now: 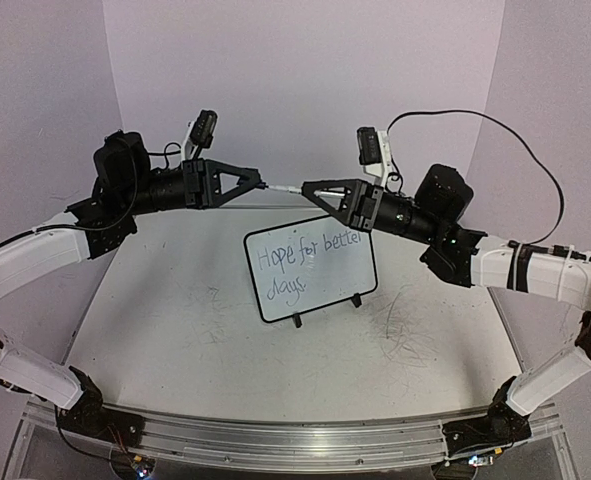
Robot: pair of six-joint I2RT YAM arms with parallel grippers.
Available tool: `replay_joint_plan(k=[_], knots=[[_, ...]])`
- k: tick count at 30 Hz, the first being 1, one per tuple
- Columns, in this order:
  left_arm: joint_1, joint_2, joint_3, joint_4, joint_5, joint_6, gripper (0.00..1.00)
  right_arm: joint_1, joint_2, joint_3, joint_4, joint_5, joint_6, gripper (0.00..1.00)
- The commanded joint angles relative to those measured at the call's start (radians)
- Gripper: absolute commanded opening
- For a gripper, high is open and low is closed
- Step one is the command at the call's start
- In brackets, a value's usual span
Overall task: Write a sentence on the whiteboard
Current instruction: Insert the pen cap into the whiteboard marker.
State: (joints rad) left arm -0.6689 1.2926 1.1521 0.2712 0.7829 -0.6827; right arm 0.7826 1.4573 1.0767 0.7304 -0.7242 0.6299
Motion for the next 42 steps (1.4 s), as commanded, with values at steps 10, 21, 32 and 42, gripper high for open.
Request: replay_joint_plan(k=[10,21,32,42], knots=[[-0.016,-0.003,0.008,0.043,0.000,-0.006,0.00,0.009,0.094,0.059,0.148,-0.033,0.068,0.00],[-0.023,0.012,-0.006,0.043,0.014,0.006,0.00,0.029,0.104,0.091,0.168,-0.041,0.059,0.00],[-0.023,-0.001,-0.030,0.041,0.031,0.023,0.00,0.008,0.058,0.099,0.106,-0.070,0.011,0.00],[-0.024,-0.001,-0.034,0.039,0.020,0.036,0.00,0.024,0.072,0.110,0.119,-0.066,0.042,0.00]])
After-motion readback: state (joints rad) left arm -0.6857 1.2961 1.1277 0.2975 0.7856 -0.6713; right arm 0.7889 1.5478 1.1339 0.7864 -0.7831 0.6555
